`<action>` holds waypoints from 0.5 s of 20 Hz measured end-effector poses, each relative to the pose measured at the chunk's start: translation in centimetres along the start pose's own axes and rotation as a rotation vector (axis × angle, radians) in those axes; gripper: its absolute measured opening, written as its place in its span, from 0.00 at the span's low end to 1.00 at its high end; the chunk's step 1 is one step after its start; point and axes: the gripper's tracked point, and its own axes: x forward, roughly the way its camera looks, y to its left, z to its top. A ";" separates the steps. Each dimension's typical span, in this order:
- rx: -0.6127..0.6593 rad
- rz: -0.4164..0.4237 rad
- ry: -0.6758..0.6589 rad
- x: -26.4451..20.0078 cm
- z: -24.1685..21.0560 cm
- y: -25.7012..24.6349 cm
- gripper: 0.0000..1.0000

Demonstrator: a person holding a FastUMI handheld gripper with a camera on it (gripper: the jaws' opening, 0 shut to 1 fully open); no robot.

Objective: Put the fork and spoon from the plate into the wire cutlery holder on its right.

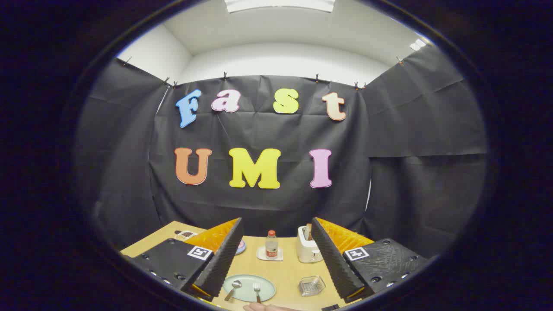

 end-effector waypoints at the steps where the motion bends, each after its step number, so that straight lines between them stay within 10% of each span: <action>1: -0.001 -0.005 0.008 0.1 -0.2 -0.4 0.95; 10: -0.006 0.022 0.052 1.8 -1.7 -3.2 0.95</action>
